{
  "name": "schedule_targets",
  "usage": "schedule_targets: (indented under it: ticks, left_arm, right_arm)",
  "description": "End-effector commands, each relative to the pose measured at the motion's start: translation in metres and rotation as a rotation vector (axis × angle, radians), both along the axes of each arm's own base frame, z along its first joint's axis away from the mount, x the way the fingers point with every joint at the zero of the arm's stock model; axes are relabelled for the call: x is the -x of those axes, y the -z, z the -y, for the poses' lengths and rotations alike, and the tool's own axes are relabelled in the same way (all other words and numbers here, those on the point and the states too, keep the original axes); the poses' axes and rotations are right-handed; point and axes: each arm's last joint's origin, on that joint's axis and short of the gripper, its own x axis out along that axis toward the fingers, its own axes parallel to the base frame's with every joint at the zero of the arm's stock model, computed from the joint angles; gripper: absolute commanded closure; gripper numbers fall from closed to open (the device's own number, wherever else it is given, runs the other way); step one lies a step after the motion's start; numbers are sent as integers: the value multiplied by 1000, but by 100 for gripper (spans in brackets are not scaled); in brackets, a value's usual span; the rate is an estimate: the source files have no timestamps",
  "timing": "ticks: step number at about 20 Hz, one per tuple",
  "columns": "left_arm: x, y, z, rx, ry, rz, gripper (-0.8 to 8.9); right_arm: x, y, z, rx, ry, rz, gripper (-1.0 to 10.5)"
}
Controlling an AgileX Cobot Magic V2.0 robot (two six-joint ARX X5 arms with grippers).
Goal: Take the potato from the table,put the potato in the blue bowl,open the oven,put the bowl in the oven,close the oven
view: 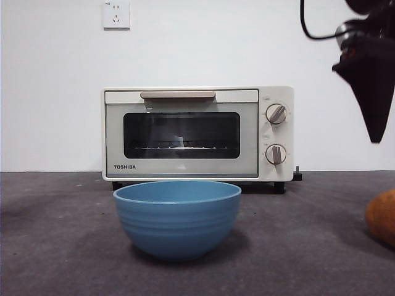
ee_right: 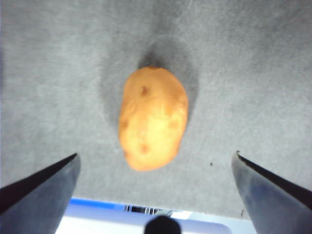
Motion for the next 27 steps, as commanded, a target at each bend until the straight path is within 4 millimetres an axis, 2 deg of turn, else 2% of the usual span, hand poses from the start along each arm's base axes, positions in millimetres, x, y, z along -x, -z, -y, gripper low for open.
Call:
schedule_targets:
  ticks: [1,6,12,15,17,19,23,27]
  left_arm:
    - [0,0,0,-6,15,4,818]
    - [0,0,0,-6,16,4,818]
    - [0,-1,0,-7,18,6,818]
    - [0,-1,0,-11,27,12,818]
    - [-1,-1,0,-11,27,16,818]
    - [-1,-1,0,-11,27,20,818]
    - [-1,-1,0,-11,27,23,818]
    - [-4,-2,0,-12,26,52,818]
  right_arm:
    - [-9,9,-3,5,-13,-14,411]
    - [-19,39,-6,22,-4,-73,413]
    - [-17,76,-8,-50,-6,-74,418]
    - [-15,82,-7,-51,13,-80,578]
    - [-14,82,-7,-50,18,-82,681]
    - [-14,82,-7,-49,22,-87,957]
    - [-13,75,-6,-41,54,-115,954]
    - [-16,38,-11,-64,109,-115,947]
